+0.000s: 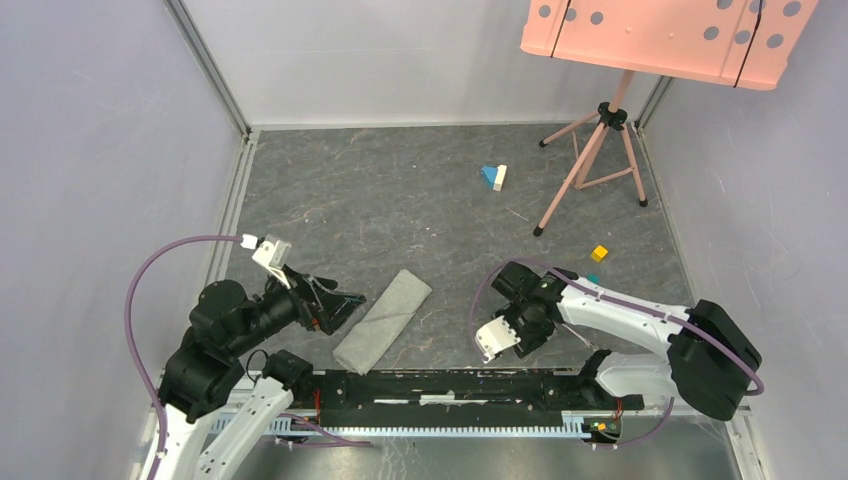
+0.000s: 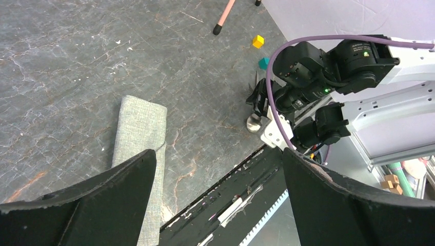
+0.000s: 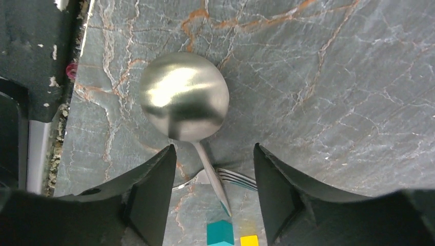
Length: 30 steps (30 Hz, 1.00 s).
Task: Fold the napkin into a case and place the utensils inside
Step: Pick up the spoon from the center of the board.
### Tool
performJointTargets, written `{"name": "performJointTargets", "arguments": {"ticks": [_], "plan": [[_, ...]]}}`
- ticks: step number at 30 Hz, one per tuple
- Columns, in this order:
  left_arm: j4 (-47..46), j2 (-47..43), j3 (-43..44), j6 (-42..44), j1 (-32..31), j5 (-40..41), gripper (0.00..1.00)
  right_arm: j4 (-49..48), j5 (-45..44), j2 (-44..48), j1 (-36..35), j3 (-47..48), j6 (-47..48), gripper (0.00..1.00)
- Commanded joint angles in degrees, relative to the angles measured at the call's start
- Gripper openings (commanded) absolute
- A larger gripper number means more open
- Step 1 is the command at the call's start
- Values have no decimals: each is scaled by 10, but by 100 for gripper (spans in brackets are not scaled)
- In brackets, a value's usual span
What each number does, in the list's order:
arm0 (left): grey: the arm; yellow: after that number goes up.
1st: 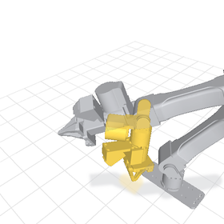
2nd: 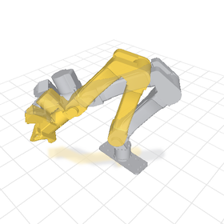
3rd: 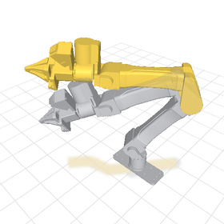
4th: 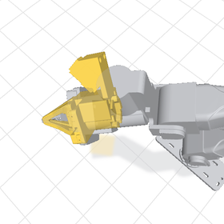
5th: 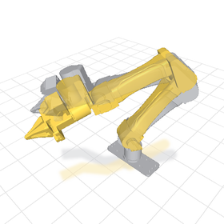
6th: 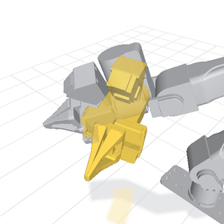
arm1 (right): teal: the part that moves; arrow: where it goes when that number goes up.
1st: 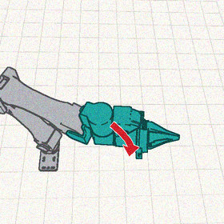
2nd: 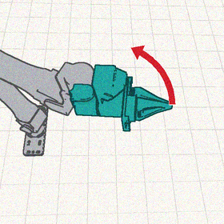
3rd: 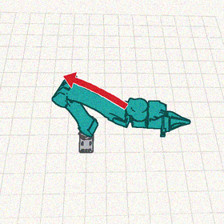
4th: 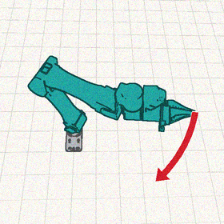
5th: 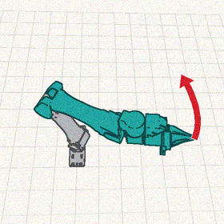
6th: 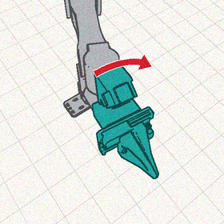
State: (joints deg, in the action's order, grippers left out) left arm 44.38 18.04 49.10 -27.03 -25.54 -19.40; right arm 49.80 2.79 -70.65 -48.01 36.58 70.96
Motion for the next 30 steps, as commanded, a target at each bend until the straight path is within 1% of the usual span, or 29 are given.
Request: {"name": "performJointTargets", "arguments": {"ticks": [1, 5, 7, 13, 15, 16, 19, 21, 22, 23, 26, 30], "plan": [[-6, -8, 3, 29, -1, 1, 99, -26, 16, -12, -2, -16, 24, 58], [2, -10, 2, 32, -1, 8, 99, -58, -11, -4, -2, -55, 13, 50], [4, -10, 2, 30, -1, 10, 99, -78, -24, 9, -2, -76, 11, 44], [1, -4, 5, 20, 0, 10, 99, -122, -16, 37, -3, -102, -1, 32], [-1, 1, 8, 17, -1, 8, 99, -137, -12, 50, -4, -107, -9, 24], [0, 2, 8, 14, 0, 8, 99, -142, -9, 56, -3, -109, -11, 17], [-2, 5, 12, 2, 0, 5, 99, -154, -4, 80, -3, -117, -16, 16], [-7, 6, 11, -8, -1, 2, 99, -161, -14, 103, -3, -121, -23, 12], [-9, 7, 9, -14, 0, 2, 99, -163, -24, 116, -4, -121, -24, 2], [-12, 8, 6, -20, -1, 4, 100, -171, -40, 134, -4, -122, -32, 0], [-29, 14, -11, -44, 0, 9, 100, -192, -77, 183, -3, -121, -56, 0], [-71, 22, -46, -86, 0, 13, 100, -232, -134, 232, -3, -96, -120, 0]]}}
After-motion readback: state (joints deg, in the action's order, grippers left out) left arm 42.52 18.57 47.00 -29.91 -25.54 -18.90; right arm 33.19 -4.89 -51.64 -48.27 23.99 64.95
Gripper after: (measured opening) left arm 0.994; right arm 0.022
